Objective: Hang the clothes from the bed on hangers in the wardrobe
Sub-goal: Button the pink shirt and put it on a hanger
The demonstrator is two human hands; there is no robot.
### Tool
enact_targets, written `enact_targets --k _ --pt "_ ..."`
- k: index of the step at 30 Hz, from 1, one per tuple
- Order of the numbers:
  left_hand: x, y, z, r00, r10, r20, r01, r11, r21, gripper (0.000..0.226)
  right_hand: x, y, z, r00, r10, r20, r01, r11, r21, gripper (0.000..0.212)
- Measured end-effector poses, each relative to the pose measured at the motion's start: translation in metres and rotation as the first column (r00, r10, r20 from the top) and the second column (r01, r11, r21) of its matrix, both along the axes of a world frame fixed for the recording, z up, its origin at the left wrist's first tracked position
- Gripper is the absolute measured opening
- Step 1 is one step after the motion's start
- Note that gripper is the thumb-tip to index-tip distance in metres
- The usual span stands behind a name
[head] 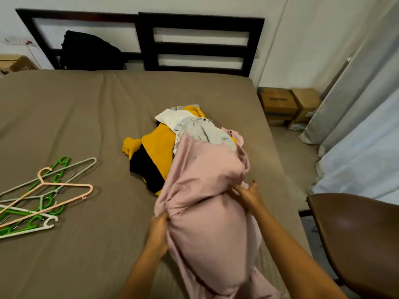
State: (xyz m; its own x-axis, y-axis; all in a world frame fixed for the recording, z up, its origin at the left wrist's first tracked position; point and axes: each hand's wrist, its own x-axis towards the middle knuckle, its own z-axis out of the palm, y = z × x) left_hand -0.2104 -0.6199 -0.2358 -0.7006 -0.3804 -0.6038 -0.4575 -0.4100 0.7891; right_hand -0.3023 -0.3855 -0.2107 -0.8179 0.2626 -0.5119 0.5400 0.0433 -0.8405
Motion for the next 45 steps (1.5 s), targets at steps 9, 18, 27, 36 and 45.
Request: enact_targets --k 9,18,27,36,45 --pt "0.060 -0.034 -0.011 0.932 -0.208 0.297 0.319 0.860 -0.399 0.053 0.067 -0.079 -0.022 0.980 -0.110 -0.166 0.142 0.970 0.199 0.021" --pt "0.032 0.010 0.059 0.937 -0.343 -0.062 0.340 0.939 -0.047 0.008 0.127 -0.081 0.033 0.249 0.937 -0.245 -0.828 0.337 0.448 0.051" --pt "0.041 0.013 0.095 0.879 -0.468 -0.092 0.468 0.883 -0.024 0.034 0.093 -0.038 0.055 0.485 0.778 -0.399 -0.487 0.619 0.616 0.110" --pt "0.020 -0.017 0.186 0.683 -0.723 -0.105 0.518 0.580 -0.628 0.038 0.075 -0.058 0.166 0.275 0.846 -0.457 -0.436 0.534 0.725 0.019" --pt "0.027 -0.011 0.248 0.769 -0.386 -0.509 -0.226 0.581 -0.782 0.028 0.083 -0.071 0.280 0.455 0.564 -0.689 -0.234 0.823 0.518 0.022"
